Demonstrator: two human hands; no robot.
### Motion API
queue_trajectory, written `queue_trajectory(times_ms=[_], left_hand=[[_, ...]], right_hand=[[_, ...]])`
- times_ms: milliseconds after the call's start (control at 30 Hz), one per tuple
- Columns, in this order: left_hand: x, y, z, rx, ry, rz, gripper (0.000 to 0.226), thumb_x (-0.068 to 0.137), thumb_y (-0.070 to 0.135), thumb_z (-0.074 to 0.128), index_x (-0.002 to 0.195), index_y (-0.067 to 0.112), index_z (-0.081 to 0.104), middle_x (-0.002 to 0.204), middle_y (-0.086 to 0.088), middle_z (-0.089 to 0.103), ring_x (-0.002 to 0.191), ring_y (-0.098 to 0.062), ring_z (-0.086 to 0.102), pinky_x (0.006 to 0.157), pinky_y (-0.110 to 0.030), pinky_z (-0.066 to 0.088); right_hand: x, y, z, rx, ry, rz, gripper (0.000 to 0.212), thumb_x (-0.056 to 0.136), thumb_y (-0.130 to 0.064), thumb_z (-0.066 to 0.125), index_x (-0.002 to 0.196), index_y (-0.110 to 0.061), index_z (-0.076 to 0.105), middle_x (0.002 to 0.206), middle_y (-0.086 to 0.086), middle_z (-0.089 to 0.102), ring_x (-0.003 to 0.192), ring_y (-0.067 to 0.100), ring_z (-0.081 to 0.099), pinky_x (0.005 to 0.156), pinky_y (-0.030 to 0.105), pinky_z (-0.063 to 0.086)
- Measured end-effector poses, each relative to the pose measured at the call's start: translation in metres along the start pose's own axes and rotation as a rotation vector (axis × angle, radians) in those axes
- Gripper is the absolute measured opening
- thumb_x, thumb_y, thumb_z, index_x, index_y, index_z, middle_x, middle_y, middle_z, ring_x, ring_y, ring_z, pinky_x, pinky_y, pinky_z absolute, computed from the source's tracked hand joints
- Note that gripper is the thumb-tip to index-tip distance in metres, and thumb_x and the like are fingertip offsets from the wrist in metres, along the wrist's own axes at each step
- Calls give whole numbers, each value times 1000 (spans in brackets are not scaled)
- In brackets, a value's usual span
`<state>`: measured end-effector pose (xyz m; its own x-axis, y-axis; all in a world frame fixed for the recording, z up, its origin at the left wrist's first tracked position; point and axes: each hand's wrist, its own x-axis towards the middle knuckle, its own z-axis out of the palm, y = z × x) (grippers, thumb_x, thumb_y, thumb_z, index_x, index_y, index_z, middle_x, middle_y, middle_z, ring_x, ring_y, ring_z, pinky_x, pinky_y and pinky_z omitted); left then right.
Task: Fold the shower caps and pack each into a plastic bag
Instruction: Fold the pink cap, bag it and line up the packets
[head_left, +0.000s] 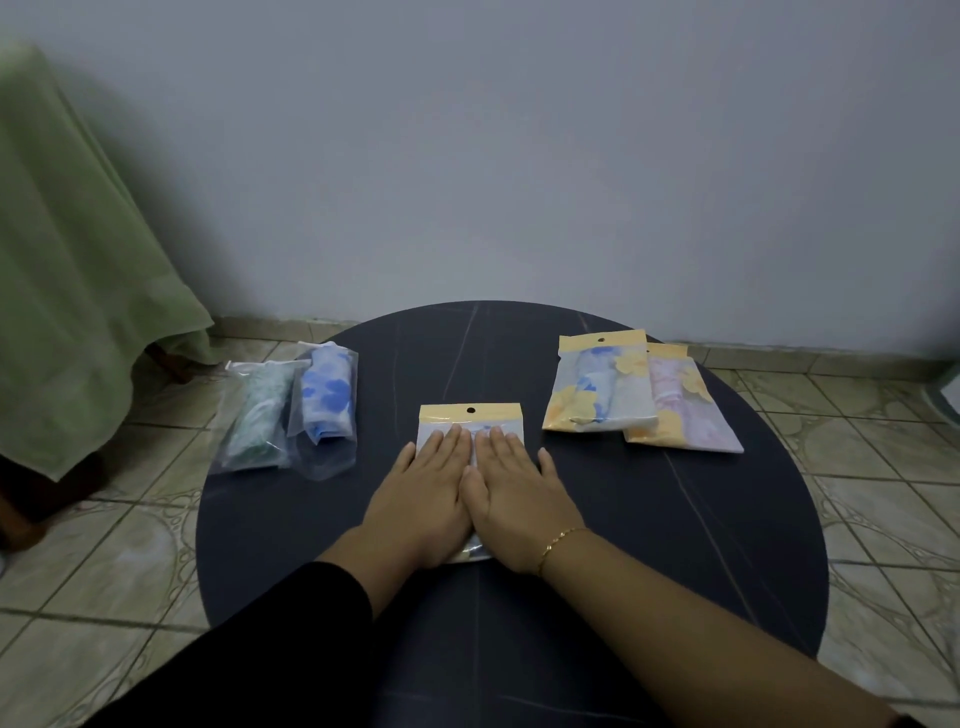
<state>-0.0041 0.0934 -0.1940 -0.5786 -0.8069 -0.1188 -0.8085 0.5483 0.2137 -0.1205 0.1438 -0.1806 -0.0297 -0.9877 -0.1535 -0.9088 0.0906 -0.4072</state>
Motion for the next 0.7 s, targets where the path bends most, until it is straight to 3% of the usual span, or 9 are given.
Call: queue_trajectory(times_ms=[200,333,400,467,500,567,633,700], left_hand=[[0,-1,1,0,30,13,54,102,35,12,150,19,-6,158,5,-9,144,-8,-10,117,-31,-7],[-3,0,1,-214,220,10,63,94,44,10,151,18,12,159,4,6,145,-8,-1,114,-25,-5],[-11,-3,-2,-300,367,4,70,87,53,15,147,19,28,156,4,19,144,-11,9,114,-25,4],[-22,-9,-8,-304,482,32,74,84,64,19,137,22,47,142,5,42,133,-12,31,108,-27,23],[-29,-13,-12,-283,480,57,76,80,70,20,132,25,53,130,9,49,123,-10,39,102,-27,32],[-44,-18,-23,-253,318,97,84,67,85,28,129,35,53,117,17,49,114,-4,42,95,-25,37],[-54,-19,-29,-160,103,109,101,50,94,39,137,41,40,124,20,43,119,-2,37,97,-23,35],[-58,-18,-29,-50,41,111,110,46,92,44,143,42,29,131,21,38,122,-3,34,98,-21,34]], right_hand=[[3,3,3,-5,16,-14,55,100,-38,11,150,-22,-2,159,-5,-6,144,6,-10,117,36,-9],[-2,9,3,247,198,-46,56,100,-42,27,150,-20,14,159,-5,8,145,8,0,117,31,-1],[-10,14,-1,340,344,16,54,97,-44,38,145,-19,31,154,-1,23,144,15,11,117,34,13],[-21,22,-11,229,408,176,53,94,-50,41,138,-21,41,145,0,38,137,20,27,109,38,26],[-27,26,-18,153,382,276,53,93,-54,40,136,-23,45,140,1,42,132,21,33,105,39,29],[-35,31,-28,109,281,392,50,91,-58,38,124,-25,56,129,2,49,123,23,41,99,38,33],[-38,28,-30,155,178,401,45,90,-62,38,100,-28,66,114,3,53,113,23,46,96,38,37],[-40,21,-27,255,123,342,44,86,-63,43,70,-27,61,96,5,54,98,23,51,91,40,43]])
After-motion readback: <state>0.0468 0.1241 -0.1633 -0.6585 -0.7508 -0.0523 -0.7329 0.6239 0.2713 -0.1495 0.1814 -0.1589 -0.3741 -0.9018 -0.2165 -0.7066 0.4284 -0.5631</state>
